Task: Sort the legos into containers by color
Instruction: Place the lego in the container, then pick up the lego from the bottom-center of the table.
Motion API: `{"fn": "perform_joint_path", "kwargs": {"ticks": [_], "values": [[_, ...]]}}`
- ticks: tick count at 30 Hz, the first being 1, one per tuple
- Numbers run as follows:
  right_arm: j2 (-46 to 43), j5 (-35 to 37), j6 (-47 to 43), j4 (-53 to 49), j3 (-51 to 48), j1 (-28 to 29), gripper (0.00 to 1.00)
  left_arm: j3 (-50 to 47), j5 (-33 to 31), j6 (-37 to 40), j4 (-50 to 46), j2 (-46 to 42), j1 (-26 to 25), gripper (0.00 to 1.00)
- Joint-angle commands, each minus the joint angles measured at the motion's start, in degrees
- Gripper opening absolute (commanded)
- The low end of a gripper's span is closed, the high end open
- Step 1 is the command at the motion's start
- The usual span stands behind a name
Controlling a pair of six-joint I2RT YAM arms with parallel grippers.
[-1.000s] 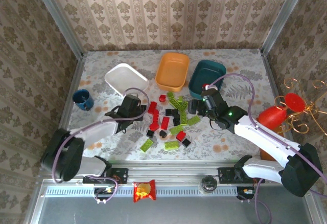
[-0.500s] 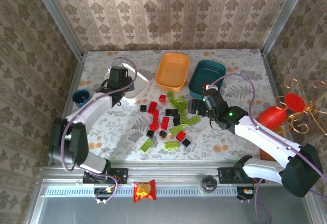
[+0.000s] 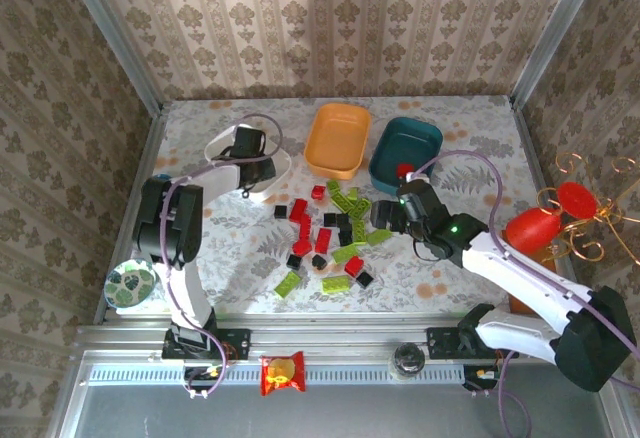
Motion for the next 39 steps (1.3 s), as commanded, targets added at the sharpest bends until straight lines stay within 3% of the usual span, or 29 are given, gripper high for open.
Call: {"fn": "perform_joint_path", "kwargs": {"ticks": [1, 7, 13, 20, 25, 26, 29, 33, 39], "values": [[-1.24, 1.53, 1.00, -1.79, -0.64, 0.35, 0.91, 3.58, 1.18, 1.32, -1.46, 1.88, -2.48, 0.32], [-0.94, 1.51, 1.18, -1.40, -0.73, 0.35, 0.91, 4.85, 1.31, 1.09, -1.35, 2.38, -4.23, 0.36], [0.42, -0.01, 1.10, -1.61, 0.02, 0.35, 0.93, 3.78, 1.96, 0.47, -0.76, -2.66, -3.65, 0.64], [1.28, -1.52, 0.90, -2.22, 0.50, 0.35, 0.91, -3.70, 3.17, -1.07, 1.32, -19.58, -3.52, 0.80], [3.50, -4.39, 0.69, -2.59, -0.23, 0.35, 0.82, -12.21, 3.28, -0.83, 1.74, -33.09, -8.78, 0.91], [4.18, -5.60, 0.70, -2.29, -0.60, 0.35, 0.81, -14.37, 3.10, -0.70, 1.54, -35.51, -10.34, 1.00], [6.55, -7.90, 0.57, -1.35, -1.50, 0.51, 0.77, -20.61, 1.49, -0.42, 0.76, -42.42, -13.96, 1.00], [10.89, -11.94, -1.01, 2.36, -1.44, 1.62, 0.79, -29.37, 1.27, -1.19, 1.96, -50.85, -17.32, 1.00], [19.14, -11.66, -3.56, -0.53, 3.71, 9.62, 0.73, -38.96, -1.79, -1.66, -0.46, -63.30, -21.00, 1.00]]}}
